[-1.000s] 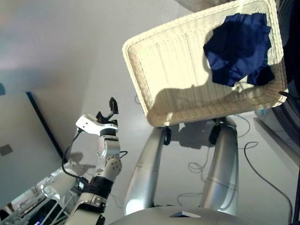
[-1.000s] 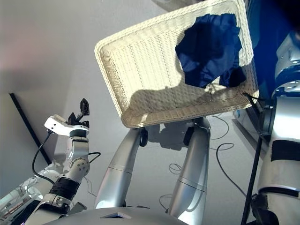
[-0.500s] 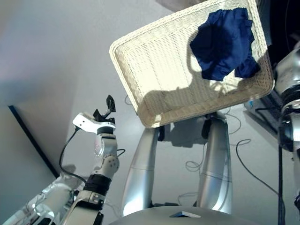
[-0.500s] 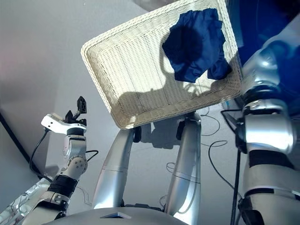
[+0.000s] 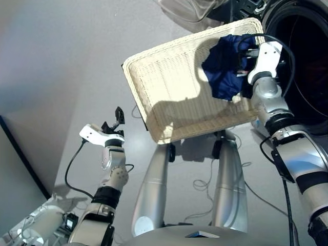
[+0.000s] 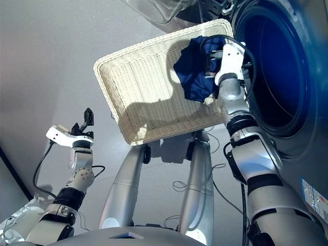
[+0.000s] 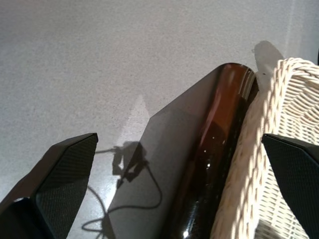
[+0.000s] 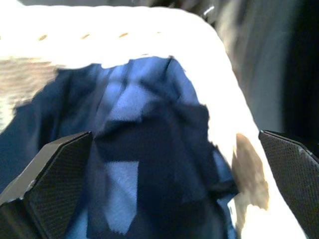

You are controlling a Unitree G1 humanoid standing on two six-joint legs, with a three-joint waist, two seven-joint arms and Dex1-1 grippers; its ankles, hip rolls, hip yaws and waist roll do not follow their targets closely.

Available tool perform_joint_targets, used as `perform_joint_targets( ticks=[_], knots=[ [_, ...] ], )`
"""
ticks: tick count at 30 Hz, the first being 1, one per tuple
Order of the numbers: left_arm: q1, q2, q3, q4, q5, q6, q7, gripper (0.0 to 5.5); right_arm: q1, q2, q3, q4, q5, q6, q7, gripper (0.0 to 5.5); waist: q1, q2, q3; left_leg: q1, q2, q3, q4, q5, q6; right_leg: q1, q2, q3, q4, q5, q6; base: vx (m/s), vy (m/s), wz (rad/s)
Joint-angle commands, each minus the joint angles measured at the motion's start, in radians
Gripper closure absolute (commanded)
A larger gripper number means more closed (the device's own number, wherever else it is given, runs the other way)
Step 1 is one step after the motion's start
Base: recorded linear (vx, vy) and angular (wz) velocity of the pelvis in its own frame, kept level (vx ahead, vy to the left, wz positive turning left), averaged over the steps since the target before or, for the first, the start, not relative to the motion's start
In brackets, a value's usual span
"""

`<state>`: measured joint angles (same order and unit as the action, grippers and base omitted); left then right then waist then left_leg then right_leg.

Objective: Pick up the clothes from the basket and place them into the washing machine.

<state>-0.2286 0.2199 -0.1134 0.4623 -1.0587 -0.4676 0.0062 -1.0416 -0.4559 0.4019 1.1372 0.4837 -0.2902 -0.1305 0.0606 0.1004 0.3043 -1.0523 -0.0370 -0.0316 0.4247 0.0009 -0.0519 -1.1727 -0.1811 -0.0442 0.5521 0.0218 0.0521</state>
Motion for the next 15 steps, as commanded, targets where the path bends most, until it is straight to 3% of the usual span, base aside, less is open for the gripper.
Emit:
perform_joint_targets(
  ticks=[1, 9, 15],
  knots=[
    [-0.006, 0.024, 0.027, 0.015, 0.017, -0.023, -0.008, 0.00, -0.006, 0.006, 0.023, 0.022, -0.019, -0.023, -0.003, 0.00, 0.032, 0.018, -0.032, -0.020, -0.002, -0.017, -0.072, 0.042, 0.008, -0.015, 0.038, -0.039, -0.063, 0.077, 0.035, 0.000, 0.000, 0.000],
    [0.000, 0.020, 0.002, 0.001, 0.035, -0.012, 0.007, 0.00, -0.022, 0.037, -0.032, 0.135, -0.014, 0.009, -0.019, 0.00, 0.063, 0.046, -0.026, -0.083, -0.006, -0.031, -0.006, 0.030, 0.017, -0.100, 0.039, -0.027, 0.039, 0.047, 0.036, 0.000, 0.000, 0.000],
    [0.009, 0.020, -0.020, -0.029, 0.048, 0.007, 0.000, 0.00, -0.027, 0.026, -0.031, 0.174, 0.007, 0.036, 0.042, 0.00, 0.074, 0.065, -0.007, -0.121, -0.013, -0.032, 0.044, 0.029, 0.012, -0.144, 0.027, -0.020, 0.098, 0.047, 0.039, 0.000, 0.000, 0.000]
  ],
)
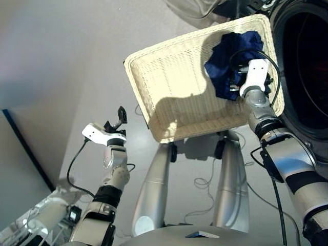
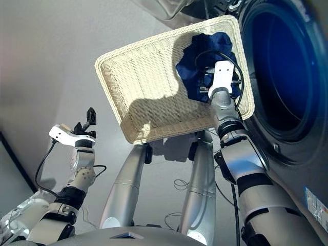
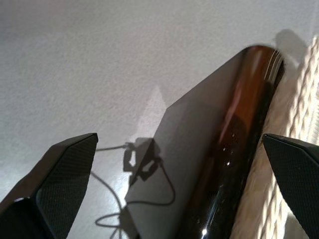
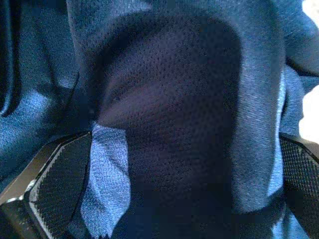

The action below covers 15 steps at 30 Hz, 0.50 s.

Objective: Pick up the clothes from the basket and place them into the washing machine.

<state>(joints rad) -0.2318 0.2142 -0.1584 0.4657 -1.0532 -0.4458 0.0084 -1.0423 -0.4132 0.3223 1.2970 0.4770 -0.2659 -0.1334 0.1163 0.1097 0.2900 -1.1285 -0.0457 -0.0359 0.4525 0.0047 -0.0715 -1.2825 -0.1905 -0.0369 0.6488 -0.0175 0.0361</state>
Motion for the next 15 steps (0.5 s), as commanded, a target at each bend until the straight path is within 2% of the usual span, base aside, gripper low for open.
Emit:
perform_joint_targets(
  ticks=[1, 3, 4, 5, 11, 15],
  knots=[
    [0.014, 0.028, 0.023, -0.040, 0.042, -0.016, -0.004, 0.00, -0.042, -0.021, 0.052, 0.024, 0.006, 0.015, 0.038, 0.00, 0.019, 0.057, 0.013, -0.051, -0.006, -0.027, 0.029, 0.025, 0.031, -0.043, 0.037, -0.026, 0.016, 0.088, 0.055, 0.000, 0.000, 0.000],
    [0.013, 0.032, 0.017, -0.057, 0.044, -0.014, -0.001, 0.00, -0.063, -0.032, 0.041, 0.033, 0.017, 0.013, 0.025, 0.00, 0.021, 0.059, 0.020, -0.056, -0.007, -0.026, 0.042, 0.025, 0.029, -0.044, 0.034, -0.022, 0.019, 0.092, 0.056, 0.000, 0.000, 0.000],
    [0.016, 0.031, 0.015, -0.061, 0.046, -0.014, 0.001, 0.00, -0.072, -0.036, 0.028, 0.030, 0.037, 0.008, 0.020, 4.05, 0.021, 0.060, 0.023, -0.058, -0.006, -0.022, 0.048, 0.025, 0.028, -0.041, 0.032, -0.024, 0.019, 0.095, 0.057, 0.000, 0.000, 0.000],
    [0.018, 0.036, 0.013, -0.064, 0.051, -0.012, 0.002, 0.00, -0.076, -0.040, 0.022, 0.022, 0.045, 0.004, 0.015, 5.50, 0.022, 0.061, 0.026, -0.056, -0.006, -0.023, 0.050, 0.025, 0.028, -0.038, 0.031, -0.024, 0.019, 0.097, 0.057, 0.000, 0.000, 0.000],
    [0.019, 0.049, 0.025, -0.079, 0.091, -0.019, 0.018, 0.00, -0.061, -0.046, 0.002, -0.092, 0.088, -0.046, -0.020, 5.50, -0.002, 0.043, 0.037, -0.031, 0.001, -0.021, 0.060, 0.021, 0.019, 0.008, 0.036, -0.029, 0.003, 0.107, 0.057, 0.000, 0.000, 0.000],
    [0.006, 0.044, 0.040, -0.065, 0.107, -0.036, 0.037, 0.00, -0.018, -0.044, -0.006, -0.192, 0.019, -0.075, -0.097, 5.50, -0.028, 0.025, 0.040, 0.016, 0.011, -0.013, 0.029, 0.019, 0.012, 0.066, 0.039, -0.041, -0.046, 0.115, 0.056, 0.000, 0.000, 0.000]
  ],
)
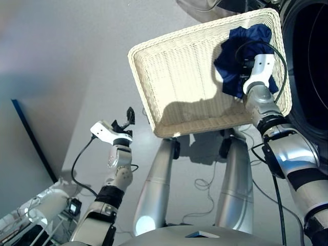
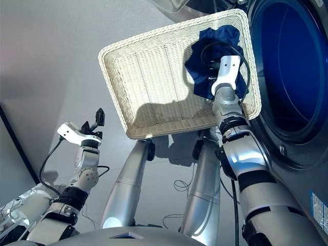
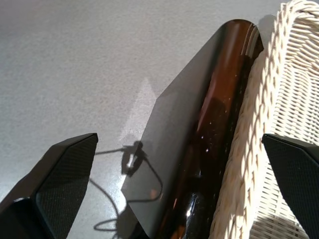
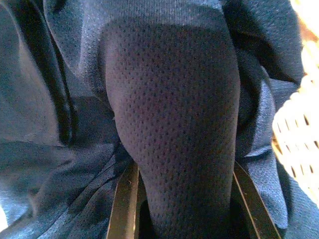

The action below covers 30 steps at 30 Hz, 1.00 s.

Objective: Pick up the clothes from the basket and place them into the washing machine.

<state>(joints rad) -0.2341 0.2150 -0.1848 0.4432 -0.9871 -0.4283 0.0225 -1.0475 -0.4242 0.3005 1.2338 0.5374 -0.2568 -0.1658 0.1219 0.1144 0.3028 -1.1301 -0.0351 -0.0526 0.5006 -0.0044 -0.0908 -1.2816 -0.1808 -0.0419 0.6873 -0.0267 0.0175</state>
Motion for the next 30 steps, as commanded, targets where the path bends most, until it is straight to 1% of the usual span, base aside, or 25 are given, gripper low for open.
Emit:
perform_joint_targets(
  ticks=[1, 2, 4, 5, 6, 7, 8, 10, 11, 13, 14, 16, 18, 19, 20, 21, 22, 23, 25, 26, 27, 30],
  knots=[
    [0.006, 0.038, 0.069, -0.037, 0.041, -0.059, 0.028, 0.00, -0.001, -0.032, 0.010, -0.155, -0.071, -0.089, -0.088, 5.50, -0.040, 0.016, 0.026, 0.032, 0.002, 0.005, -0.034, 0.029, 0.030, 0.082, 0.030, -0.038, -0.101, 0.125, 0.075, 0.000, 0.000, 0.000],
    [0.002, 0.035, 0.074, -0.027, 0.045, -0.060, 0.035, 0.00, 0.011, -0.037, 0.004, -0.168, -0.105, -0.089, -0.117, 5.50, -0.045, 0.012, 0.024, 0.046, 0.005, 0.005, -0.051, 0.030, 0.029, 0.098, 0.030, -0.039, -0.119, 0.125, 0.075, 0.000, 0.000, 0.000],
    [-0.001, 0.032, 0.081, -0.016, 0.064, -0.072, 0.048, 0.00, 0.042, -0.060, 0.024, -0.237, -0.276, -0.080, -0.205, 5.50, -0.053, 0.008, 0.018, 0.086, 0.010, 0.005, -0.100, 0.038, 0.027, 0.134, 0.029, -0.045, -0.163, 0.129, 0.076, 0.000, 0.000, 0.000],
    [-0.002, 0.028, 0.086, -0.010, 0.074, -0.076, 0.049, 0.00, 0.062, -0.070, 0.027, -0.268, -0.337, -0.073, -0.222, 5.50, -0.058, 0.007, 0.016, 0.106, 0.012, 0.006, -0.123, 0.042, 0.026, 0.154, 0.029, -0.050, -0.183, 0.130, 0.076, 0.000, 0.000, 0.000],
    [-0.004, 0.025, 0.091, -0.002, 0.080, -0.082, 0.053, 0.00, 0.078, -0.083, 0.029, -0.293, -0.415, -0.059, -0.260, 5.50, -0.060, 0.006, 0.011, 0.123, 0.013, 0.006, -0.146, 0.045, 0.026, 0.170, 0.031, -0.050, -0.203, 0.130, 0.077, -0.096, 0.001, -0.039],
    [-0.007, 0.022, 0.101, 0.002, 0.088, -0.087, 0.059, 0.00, 0.103, -0.109, 0.049, -0.340, -0.548, -0.038, -0.322, 5.50, -0.065, 0.005, 0.007, 0.126, 0.011, 0.008, -0.170, 0.079, 0.029, 0.176, 0.028, -0.056, -0.233, 0.160, 0.069, -0.088, 0.000, -0.063],
    [-0.004, 0.020, 0.100, 0.002, 0.098, -0.095, 0.060, 0.00, 0.116, -0.123, 0.045, -0.340, -0.610, -0.029, -0.341, 5.50, -0.066, 0.006, 0.003, 0.140, 0.011, 0.007, -0.185, 0.082, 0.029, 0.189, 0.028, -0.060, -0.243, 0.161, 0.069, -0.091, 0.000, -0.092],
    [-0.008, 0.015, 0.099, 0.011, 0.101, -0.106, 0.072, 0.00, 0.121, -0.144, 0.045, -0.351, -0.767, 0.016, -0.462, 5.50, -0.065, 0.011, -0.011, 0.160, 0.009, 0.005, -0.206, 0.086, 0.029, 0.203, 0.030, -0.058, -0.263, 0.160, 0.070, 0.000, 0.000, 0.000],
    [-0.004, 0.015, 0.095, 0.009, 0.108, -0.115, 0.079, 0.00, 0.120, -0.137, 0.034, -0.336, -0.794, 0.026, -0.477, 5.50, -0.063, 0.014, -0.016, 0.170, 0.008, 0.003, -0.216, 0.088, 0.028, 0.209, 0.030, -0.058, -0.272, 0.161, 0.071, 0.000, 0.000, 0.000],
    [-0.010, 0.014, 0.083, 0.011, 0.110, -0.126, 0.090, 0.00, 0.107, -0.129, 0.018, -0.315, -0.868, 0.066, -0.595, 5.50, -0.060, 0.019, -0.027, 0.183, 0.009, 0.008, -0.230, 0.090, 0.026, 0.213, 0.030, -0.052, -0.284, 0.161, 0.072, 0.000, 0.000, 0.000],
    [-0.009, 0.017, 0.080, 0.011, 0.111, -0.132, 0.097, 0.00, 0.099, -0.124, 0.010, -0.307, -0.880, 0.081, -0.612, 5.50, -0.058, 0.020, -0.031, 0.186, 0.008, 0.009, -0.234, 0.090, 0.026, 0.212, 0.032, -0.049, -0.284, 0.160, 0.073, 0.000, 0.000, 0.000],
    [-0.013, 0.017, 0.070, 0.006, 0.099, -0.138, 0.100, 0.00, 0.083, -0.127, -0.017, -0.278, -0.891, 0.109, -0.676, 5.50, -0.055, 0.023, -0.038, 0.182, 0.007, 0.011, -0.232, 0.087, 0.027, 0.204, 0.034, -0.044, -0.275, 0.156, 0.072, 0.000, 0.000, 0.000],
    [-0.010, 0.020, 0.059, 0.002, 0.085, -0.140, 0.099, 0.00, 0.038, -0.150, -0.060, -0.209, -0.848, 0.141, -0.730, 5.50, -0.049, 0.030, -0.045, 0.170, 0.002, 0.009, -0.217, 0.080, 0.030, 0.191, 0.037, -0.040, -0.260, 0.151, 0.069, 0.000, 0.000, 0.000],
    [-0.007, 0.020, 0.057, -0.001, 0.076, -0.138, 0.100, 0.00, 0.020, -0.152, -0.070, -0.196, -0.829, 0.144, -0.742, 5.50, -0.047, 0.033, -0.048, 0.164, 0.001, 0.009, -0.211, 0.077, 0.032, 0.181, 0.037, -0.038, -0.255, 0.150, 0.069, 0.000, 0.000, 0.000],
    [0.000, 0.021, 0.055, -0.004, 0.068, -0.140, 0.107, 0.00, 0.001, -0.172, -0.125, -0.156, -0.759, 0.141, -0.775, 5.50, -0.046, 0.037, -0.051, 0.155, -0.001, 0.008, -0.204, 0.075, 0.033, 0.170, 0.037, -0.036, -0.248, 0.149, 0.069, 0.000, 0.000, 0.000],
    [0.004, 0.018, 0.054, -0.002, 0.058, -0.135, 0.107, 0.00, -0.005, -0.169, -0.138, -0.141, -0.721, 0.143, -0.791, 5.50, -0.044, 0.038, -0.053, 0.148, 0.000, 0.010, -0.197, 0.070, 0.034, 0.161, 0.036, -0.033, -0.241, 0.147, 0.068, 0.000, 0.000, 0.000],
    [0.009, 0.018, 0.053, 0.001, 0.052, -0.131, 0.108, 0.00, -0.015, -0.191, -0.169, -0.106, -0.671, 0.140, -0.811, 5.50, -0.045, 0.041, -0.053, 0.139, 0.000, 0.010, -0.188, 0.067, 0.035, 0.153, 0.036, -0.030, -0.234, 0.145, 0.068, 0.000, 0.000, 0.000],
    [0.018, 0.021, 0.054, 0.002, 0.044, -0.129, 0.111, 0.00, -0.029, -0.217, -0.226, -0.074, -0.590, 0.128, -0.839, 5.50, -0.045, 0.046, -0.053, 0.128, -0.001, 0.009, -0.175, 0.062, 0.038, 0.141, 0.036, -0.028, -0.221, 0.140, 0.067, 0.000, 0.000, 0.000],
    [0.044, 0.023, 0.049, -0.002, 0.023, -0.121, 0.109, 0.00, -0.054, -0.261, -0.271, -0.024, -0.481, 0.121, -0.874, 5.50, -0.042, 0.053, -0.054, 0.099, -0.009, 0.011, -0.136, 0.046, 0.043, 0.108, 0.038, -0.021, -0.183, 0.131, 0.067, 0.000, 0.000, 0.000],
    [0.057, 0.025, 0.044, -0.007, 0.010, -0.118, 0.104, 0.00, -0.059, -0.283, -0.271, -0.009, -0.454, 0.122, -0.893, 5.50, -0.041, 0.055, -0.053, 0.082, -0.012, 0.014, -0.111, 0.041, 0.044, 0.090, 0.037, -0.017, -0.160, 0.128, 0.066, 0.105, 0.030, 0.058],
    [0.074, 0.031, 0.040, -0.007, 0.005, -0.110, 0.106, 0.00, -0.069, -0.320, -0.301, 0.011, -0.401, 0.114, -0.909, 5.50, -0.042, 0.061, -0.056, 0.073, -0.016, 0.008, -0.081, 0.007, 0.044, 0.077, 0.043, -0.007, -0.123, 0.096, 0.075, 0.106, 0.035, 0.028],
    [0.110, 0.036, 0.019, -0.028, -0.019, -0.097, 0.101, 0.00, -0.100, -0.380, -0.291, 0.037, -0.336, 0.110, -0.924, 5.50, -0.037, 0.070, -0.054, 0.015, -0.025, 0.011, 0.016, -0.017, 0.050, 0.021, 0.042, 0.012, -0.044, 0.087, 0.076, 0.035, 0.010, -0.005]
  ],
)
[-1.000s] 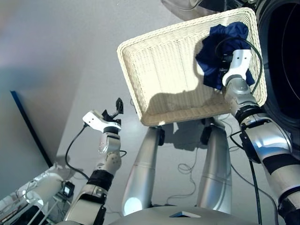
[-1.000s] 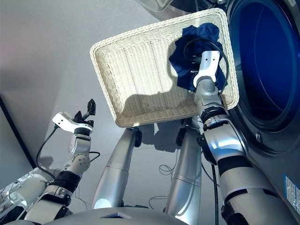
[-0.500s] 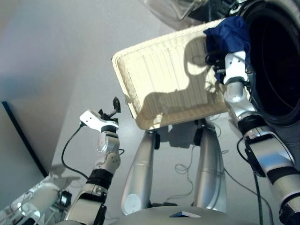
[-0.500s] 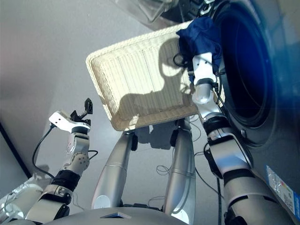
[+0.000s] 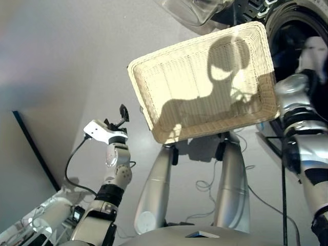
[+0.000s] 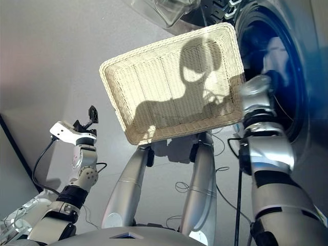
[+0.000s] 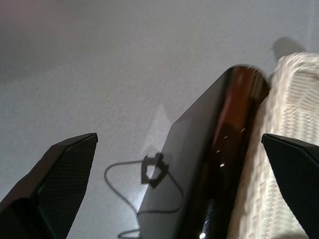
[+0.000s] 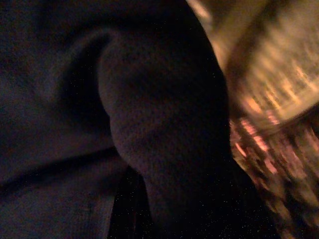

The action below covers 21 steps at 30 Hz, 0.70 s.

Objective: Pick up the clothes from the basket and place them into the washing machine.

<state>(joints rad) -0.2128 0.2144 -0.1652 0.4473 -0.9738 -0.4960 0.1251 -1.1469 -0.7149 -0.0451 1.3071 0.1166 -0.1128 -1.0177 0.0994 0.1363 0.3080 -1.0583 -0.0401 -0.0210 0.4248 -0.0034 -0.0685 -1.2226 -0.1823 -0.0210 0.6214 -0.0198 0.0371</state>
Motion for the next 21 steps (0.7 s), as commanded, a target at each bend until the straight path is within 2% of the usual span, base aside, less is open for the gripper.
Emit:
perform_joint_targets(
  ticks=[1, 4, 5, 6, 7, 9, 11, 13, 14, 17, 19, 21],
  knots=[
    [0.095, 0.039, -0.003, -0.038, -0.039, -0.025, -0.001, 0.00, -0.013, -0.103, 0.055, -0.033, 0.108, -0.038, -0.084, 5.50, -0.015, 0.051, -0.058, -0.069, -0.020, -0.020, 0.110, -0.024, 0.029, -0.051, 0.042, -0.006, 0.040, 0.079, 0.057, 0.000, 0.000, 0.000],
    [0.107, 0.046, -0.010, -0.055, -0.044, -0.019, 0.003, 0.00, -0.040, -0.127, 0.080, -0.043, 0.134, -0.042, -0.082, 5.50, -0.018, 0.058, -0.049, -0.098, -0.025, -0.014, 0.151, -0.029, 0.028, -0.079, 0.041, 0.005, 0.079, 0.081, 0.059, 0.000, 0.000, 0.000],
    [0.109, 0.049, -0.012, -0.060, -0.036, -0.018, 0.002, 0.00, -0.047, -0.113, 0.100, -0.060, 0.132, -0.044, -0.036, 5.50, -0.015, 0.058, -0.046, -0.099, -0.024, -0.012, 0.155, -0.028, 0.027, -0.079, 0.037, 0.008, 0.080, 0.083, 0.058, 0.000, 0.000, 0.000],
    [0.107, 0.049, -0.002, -0.062, -0.032, -0.017, 0.001, 0.00, -0.050, -0.112, 0.121, -0.069, 0.139, -0.047, 0.004, 0.32, -0.021, 0.056, -0.040, -0.098, -0.022, -0.008, 0.159, -0.028, 0.026, -0.073, 0.037, 0.009, 0.080, 0.087, 0.058, 0.000, 0.000, 0.000],
    [0.100, 0.052, -0.002, -0.067, -0.026, -0.018, -0.003, 0.00, -0.055, -0.099, 0.140, -0.089, 0.144, -0.066, 0.039, 0.00, -0.024, 0.054, -0.035, -0.096, -0.020, -0.007, 0.157, -0.027, 0.024, -0.066, 0.035, 0.008, 0.074, 0.090, 0.058, 0.000, 0.000, 0.000],
    [0.094, 0.059, 0.007, -0.066, -0.018, -0.019, -0.006, 0.00, -0.029, -0.068, 0.164, -0.124, 0.194, -0.116, 0.149, 0.00, -0.031, 0.045, -0.027, -0.093, -0.017, -0.005, 0.159, -0.026, 0.022, -0.057, 0.037, 0.007, 0.067, 0.097, 0.057, 0.000, 0.000, 0.000],
    [0.097, 0.062, 0.025, -0.077, -0.024, -0.020, -0.020, 0.00, 0.035, -0.014, 0.154, -0.203, 0.308, -0.222, 0.299, 0.00, -0.040, 0.038, -0.018, -0.091, -0.017, -0.003, 0.168, -0.025, 0.022, -0.047, 0.039, 0.001, 0.069, 0.101, 0.056, 0.000, 0.000, 0.000],
    [0.098, 0.075, 0.029, -0.073, -0.023, -0.016, -0.025, 0.00, 0.053, -0.020, 0.151, -0.173, 0.314, -0.206, 0.304, 0.00, -0.042, 0.033, -0.020, -0.089, -0.019, -0.006, 0.174, -0.027, 0.021, -0.041, 0.040, -0.001, 0.072, 0.098, 0.055, 0.000, 0.000, 0.000],
    [0.101, 0.078, 0.037, -0.076, -0.036, -0.019, -0.040, 0.00, 0.076, 0.037, 0.153, -0.184, 0.385, -0.257, 0.419, 0.00, -0.042, 0.031, -0.017, -0.087, -0.017, -0.007, 0.178, -0.025, 0.019, -0.033, 0.040, -0.005, 0.072, 0.102, 0.055, 0.000, 0.000, 0.000],
    [0.097, 0.088, 0.057, -0.062, -0.043, -0.005, -0.066, 0.00, 0.109, 0.075, 0.190, -0.190, 0.495, -0.283, 0.598, 0.00, -0.045, 0.015, -0.013, -0.075, -0.011, -0.008, 0.172, -0.021, 0.014, -0.004, 0.036, -0.015, 0.054, 0.108, 0.054, 0.000, 0.000, 0.000],
    [0.097, 0.089, 0.065, -0.039, -0.037, 0.011, -0.086, 0.00, 0.137, 0.092, 0.252, -0.182, 0.467, -0.265, 0.706, 0.00, -0.043, 0.005, -0.013, -0.060, -0.007, -0.009, 0.156, -0.013, 0.012, 0.018, 0.035, -0.022, 0.036, 0.113, 0.052, 0.000, 0.000, 0.000],
    [0.093, 0.082, 0.073, -0.015, -0.045, 0.019, -0.110, 0.00, 0.145, 0.121, 0.281, -0.183, 0.479, -0.262, 0.751, 0.00, -0.043, -0.002, -0.012, -0.046, -0.006, -0.010, 0.150, -0.010, 0.011, 0.036, 0.035, -0.028, 0.020, 0.117, 0.051, 0.000, 0.000, 0.000]
  ],
)
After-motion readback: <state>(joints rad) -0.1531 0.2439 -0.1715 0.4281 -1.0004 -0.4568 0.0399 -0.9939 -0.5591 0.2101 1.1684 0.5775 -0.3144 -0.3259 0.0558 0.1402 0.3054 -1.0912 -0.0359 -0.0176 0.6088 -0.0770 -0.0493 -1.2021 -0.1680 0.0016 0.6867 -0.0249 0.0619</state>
